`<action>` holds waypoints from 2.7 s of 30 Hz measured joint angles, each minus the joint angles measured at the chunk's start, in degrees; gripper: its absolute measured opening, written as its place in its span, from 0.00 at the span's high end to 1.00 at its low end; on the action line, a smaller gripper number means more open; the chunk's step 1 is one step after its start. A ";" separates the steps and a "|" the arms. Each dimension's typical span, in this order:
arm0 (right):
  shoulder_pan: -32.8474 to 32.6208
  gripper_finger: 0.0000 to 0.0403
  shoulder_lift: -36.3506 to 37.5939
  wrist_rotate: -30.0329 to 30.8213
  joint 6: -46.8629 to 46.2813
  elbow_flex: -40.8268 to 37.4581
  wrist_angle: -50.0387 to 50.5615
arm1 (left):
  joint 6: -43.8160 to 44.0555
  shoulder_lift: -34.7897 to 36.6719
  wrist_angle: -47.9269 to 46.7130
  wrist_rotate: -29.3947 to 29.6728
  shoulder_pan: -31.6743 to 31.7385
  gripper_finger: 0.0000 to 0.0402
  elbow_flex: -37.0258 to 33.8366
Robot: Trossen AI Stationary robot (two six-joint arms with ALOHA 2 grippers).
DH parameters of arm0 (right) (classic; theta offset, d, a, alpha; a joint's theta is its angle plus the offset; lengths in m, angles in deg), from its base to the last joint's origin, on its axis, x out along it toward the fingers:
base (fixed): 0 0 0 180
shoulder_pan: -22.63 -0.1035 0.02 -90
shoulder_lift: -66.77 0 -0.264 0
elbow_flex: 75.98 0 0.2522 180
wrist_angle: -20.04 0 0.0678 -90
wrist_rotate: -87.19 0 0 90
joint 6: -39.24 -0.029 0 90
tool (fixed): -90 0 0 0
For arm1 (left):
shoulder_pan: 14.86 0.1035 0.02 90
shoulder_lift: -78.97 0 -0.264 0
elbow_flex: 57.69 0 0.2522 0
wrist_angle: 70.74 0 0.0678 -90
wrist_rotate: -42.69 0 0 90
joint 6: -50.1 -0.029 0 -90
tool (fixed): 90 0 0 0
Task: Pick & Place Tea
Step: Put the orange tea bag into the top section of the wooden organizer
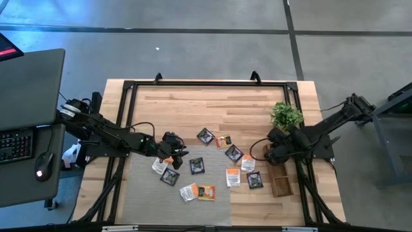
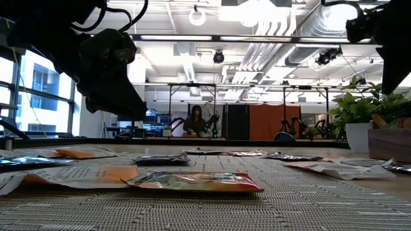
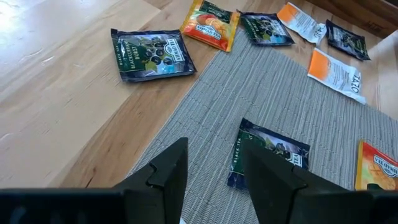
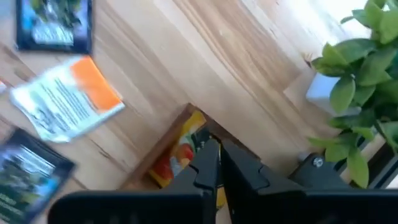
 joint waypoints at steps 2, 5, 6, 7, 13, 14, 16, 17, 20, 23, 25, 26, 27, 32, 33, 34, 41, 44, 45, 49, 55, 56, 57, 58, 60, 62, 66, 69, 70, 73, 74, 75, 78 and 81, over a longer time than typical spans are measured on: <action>-0.94 0.98 0.01 -0.42 -1.08 -0.05 0.36 | 0.00 0.01 0.00 0.00 0.00 0.63 0.00; -1.64 0.99 0.00 -0.18 -0.76 -0.16 0.11 | 0.00 0.00 0.00 -0.02 0.00 0.63 0.00; -1.62 0.97 0.00 0.79 -0.53 -0.16 -0.09 | 0.00 0.01 0.00 -0.01 0.02 0.63 0.00; -1.46 0.95 0.00 1.77 0.11 -0.16 -0.11 | 0.00 0.01 0.00 0.05 0.02 0.63 0.00; 2.38 0.80 -0.09 0.32 4.84 -0.20 -0.34 | 0.02 0.01 0.02 -0.17 0.00 0.63 0.00; 2.90 0.77 -0.09 -0.43 5.01 -0.22 -0.80 | 0.02 -0.01 0.00 -0.43 0.00 0.63 0.00; 3.60 0.71 -0.10 -0.89 5.60 -0.23 -1.54 | 0.04 -0.01 0.02 -1.24 0.00 0.63 0.00; 3.84 0.69 -0.11 -1.29 5.95 -0.23 -1.84 | 0.04 -0.01 0.00 -1.31 0.00 0.63 0.00; 4.24 0.63 -0.11 -2.94 6.30 -0.23 -2.16 | 0.04 0.00 0.02 -1.39 0.00 0.63 0.00; 4.24 0.60 -0.11 -3.06 6.39 -0.24 -2.16 | 0.03 -0.01 0.02 -1.42 0.00 0.63 0.00; 4.24 0.60 -0.09 -3.23 6.25 -0.91 -2.76 | 0.04 0.00 0.02 -1.42 0.00 0.63 0.00; 4.23 0.60 -0.09 -3.75 6.09 -1.72 -3.22 | 0.04 0.01 0.02 -1.42 0.00 0.63 0.00; 4.22 0.60 -0.11 -4.55 6.00 -2.69 -3.65 | 0.03 0.00 0.02 -1.42 0.00 0.63 0.00; 4.22 0.65 -0.13 -5.45 4.96 -7.18 -6.24 | 0.02 0.01 0.02 -1.42 0.00 0.63 0.00; 4.22 0.67 -0.13 -4.48 5.17 -7.40 -6.37 | 0.02 0.00 0.02 -1.42 0.00 0.63 0.00; 4.22 0.68 -0.13 -3.52 5.52 -7.42 -6.37 | 0.04 0.01 0.02 -1.42 0.00 0.63 0.00; 4.22 0.90 0.00 -2.98 7.31 -5.93 -6.34 | 0.02 -0.01 0.02 -1.40 0.00 0.63 0.00; 4.18 0.98 0.00 -5.49 7.17 -5.93 -6.14 | 0.02 -0.01 0.02 -1.06 0.00 0.63 0.00; 4.05 0.98 0.00 -5.40 5.72 -5.93 -6.09 | 0.02 0.01 0.02 -1.03 0.00 0.63 0.00; 2.79 0.98 0.00 -3.70 -1.22 -5.57 -5.90 | 0.02 0.00 0.02 -1.02 0.00 0.63 0.00; -1.79 0.99 0.00 -2.66 -14.24 -4.79 -5.93 | 0.03 -0.01 0.02 -1.01 0.00 0.63 0.00; -2.88 0.99 0.00 -1.81 -16.06 -4.79 -5.86 | 0.02 -0.01 0.02 -1.01 0.00 0.63 0.00; -3.97 0.99 0.00 -0.94 -18.03 -4.79 -5.66 | 0.02 0.00 0.02 -1.01 0.00 0.63 0.00; -5.21 0.99 0.00 -0.10 -20.15 -4.79 -5.53 | 0.02 0.00 0.02 -1.01 0.00 0.63 0.00; -7.43 0.99 -0.27 1.75 -23.98 -4.79 -5.58 | 0.04 -0.01 0.02 -1.01 0.00 0.63 0.00; -8.85 0.99 -1.11 3.19 -25.50 -4.79 -5.56 | 0.02 0.01 0.02 -1.01 0.00 0.63 0.00; -8.65 0.99 -4.34 3.20 -25.92 -4.79 -5.17 | 0.02 -0.01 0.02 -0.98 0.00 0.63 0.00; -7.99 1.00 -7.16 3.26 -25.86 -4.82 -4.52 | 0.03 -0.01 0.02 -0.98 0.00 0.63 0.00; -7.75 1.00 -7.93 3.18 -25.74 -4.82 -4.59 | 0.02 -0.01 0.02 -0.98 0.00 0.63 0.00; -7.43 0.97 -9.51 0.24 -25.71 -4.84 -4.64 | 0.02 0.01 0.04 -0.98 0.00 0.63 0.00; -7.39 0.96 -9.71 -1.53 -25.69 -4.84 -4.78 | 0.02 0.00 0.02 -0.98 0.00 0.63 0.00; -7.39 0.94 -9.85 -3.46 -25.66 -4.84 -4.65 | 0.02 -0.01 0.02 -0.98 0.00 0.63 0.00; -7.54 0.88 -9.72 -7.39 -25.53 -4.84 -3.40 | 0.03 -0.01 0.05 -0.96 0.00 0.63 0.00; -7.97 0.80 -9.34 -8.12 -24.17 -4.82 -2.10 | 0.24 -0.01 0.20 -0.94 0.00 0.63 0.00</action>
